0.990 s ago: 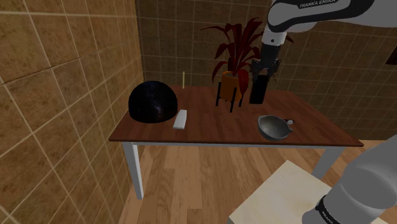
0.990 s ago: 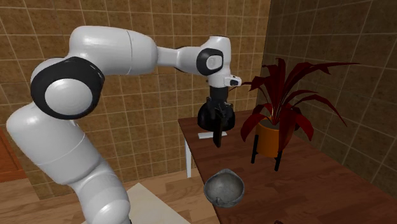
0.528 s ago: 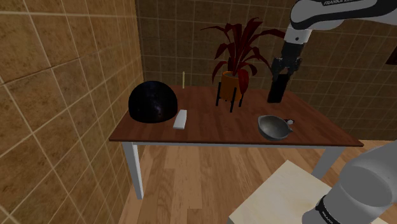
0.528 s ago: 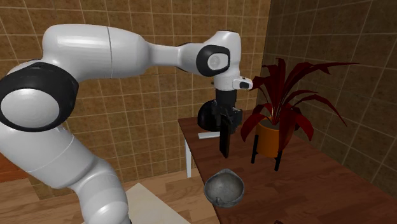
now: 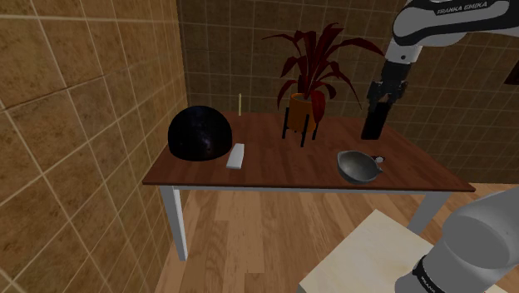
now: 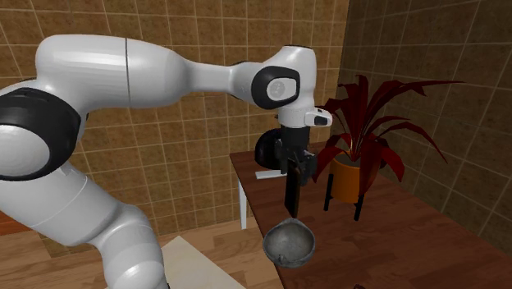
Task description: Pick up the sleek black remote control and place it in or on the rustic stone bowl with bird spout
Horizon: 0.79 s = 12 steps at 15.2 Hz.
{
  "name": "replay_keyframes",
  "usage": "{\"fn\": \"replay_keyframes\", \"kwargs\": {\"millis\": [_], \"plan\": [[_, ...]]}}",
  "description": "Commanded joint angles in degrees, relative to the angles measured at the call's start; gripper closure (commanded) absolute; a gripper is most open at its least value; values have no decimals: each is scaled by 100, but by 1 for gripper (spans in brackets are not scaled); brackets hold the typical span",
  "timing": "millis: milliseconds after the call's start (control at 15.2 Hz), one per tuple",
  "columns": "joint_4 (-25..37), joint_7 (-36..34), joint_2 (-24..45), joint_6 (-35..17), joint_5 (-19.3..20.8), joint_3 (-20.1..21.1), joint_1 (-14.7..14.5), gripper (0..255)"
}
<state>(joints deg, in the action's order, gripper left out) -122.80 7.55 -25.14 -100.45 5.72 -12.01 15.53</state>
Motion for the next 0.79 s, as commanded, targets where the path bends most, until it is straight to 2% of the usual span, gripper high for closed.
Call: {"fn": "replay_keyframes", "kwargs": {"millis": [0,726], "plan": [[-151,-2,-3,-150,7,-10,4,255],[-968,-19,32,-1002,47,-68,27,255]]}}
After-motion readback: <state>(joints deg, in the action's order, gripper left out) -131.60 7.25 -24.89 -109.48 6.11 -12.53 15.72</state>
